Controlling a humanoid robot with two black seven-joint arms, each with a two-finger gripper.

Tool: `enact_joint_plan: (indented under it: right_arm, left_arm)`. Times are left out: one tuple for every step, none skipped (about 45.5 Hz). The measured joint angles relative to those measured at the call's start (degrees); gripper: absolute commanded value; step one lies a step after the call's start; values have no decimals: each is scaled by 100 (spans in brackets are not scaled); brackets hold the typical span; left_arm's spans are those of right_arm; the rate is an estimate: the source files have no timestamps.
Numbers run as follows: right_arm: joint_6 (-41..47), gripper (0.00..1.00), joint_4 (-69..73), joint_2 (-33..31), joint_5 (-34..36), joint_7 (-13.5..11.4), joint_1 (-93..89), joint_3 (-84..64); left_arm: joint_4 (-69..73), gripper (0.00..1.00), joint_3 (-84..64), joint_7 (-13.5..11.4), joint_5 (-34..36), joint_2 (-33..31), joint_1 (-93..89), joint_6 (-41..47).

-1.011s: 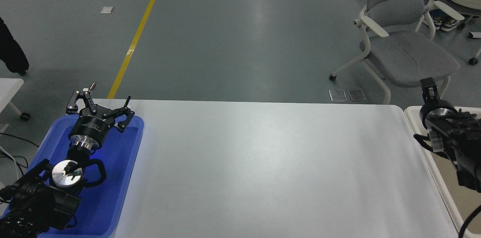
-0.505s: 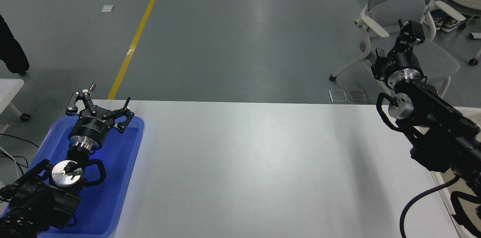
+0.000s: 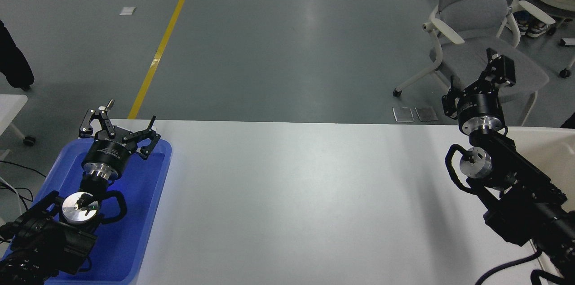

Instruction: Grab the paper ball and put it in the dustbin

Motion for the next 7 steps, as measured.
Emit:
enact_joint_plan:
  right_arm:
    - [5, 100, 2, 3, -1, 4, -7, 5]
    - [16, 100, 6, 11, -3, 11, -28, 13]
    - [30, 100, 8, 25, -4, 16, -61, 17]
    - [36, 100, 8, 36, -4, 16, -83, 17]
    - [43, 100, 8, 43, -5, 17, -99, 18]
    - [51, 100, 8, 47, -7, 23, -112, 23]
    - [58, 100, 8, 52, -9, 30, -124, 32]
  left_arm:
    - [0, 100, 0, 0, 0, 0, 0, 0]
    - [0, 100, 0, 0, 0, 0, 0, 0]
    - [0, 100, 0, 0, 0, 0, 0, 0]
    - [0, 100, 0, 0, 0, 0, 0, 0]
    - [0, 100, 0, 0, 0, 0, 0, 0]
    - [0, 100, 0, 0, 0, 0, 0, 0]
    - [0, 100, 0, 0, 0, 0, 0, 0]
